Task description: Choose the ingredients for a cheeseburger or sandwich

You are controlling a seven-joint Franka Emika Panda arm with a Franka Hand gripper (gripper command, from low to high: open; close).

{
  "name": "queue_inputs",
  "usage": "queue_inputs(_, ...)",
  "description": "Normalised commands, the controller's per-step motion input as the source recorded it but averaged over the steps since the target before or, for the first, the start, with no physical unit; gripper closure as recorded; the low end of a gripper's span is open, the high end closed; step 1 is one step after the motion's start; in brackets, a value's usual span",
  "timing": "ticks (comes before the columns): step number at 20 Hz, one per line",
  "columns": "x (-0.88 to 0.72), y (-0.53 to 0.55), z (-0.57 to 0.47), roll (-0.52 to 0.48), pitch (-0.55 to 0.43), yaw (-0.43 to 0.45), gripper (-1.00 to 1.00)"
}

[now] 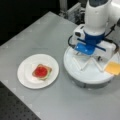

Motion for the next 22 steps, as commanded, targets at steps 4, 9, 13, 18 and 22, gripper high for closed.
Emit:
queue_inputs(4, -0.29, 0.13, -0.22, -0.163, -0.176, 0.056, -1.00)
queue_inputs(9, -0.33, 0.11, -0.22, -0.153, -0.160, 0.079, -1.00)
queue_inputs(13, -0.36, 0.11, -0.21, -0.145, -0.156, 0.105, -1.00)
queue_inputs(18, -0.39, 0.10, -0.17, -0.108, -0.131, 0.196, -1.00)
queue_inputs(22, -0.42, 0.06, -0.14, -0.057, -0.099, 0.270, -1.00)
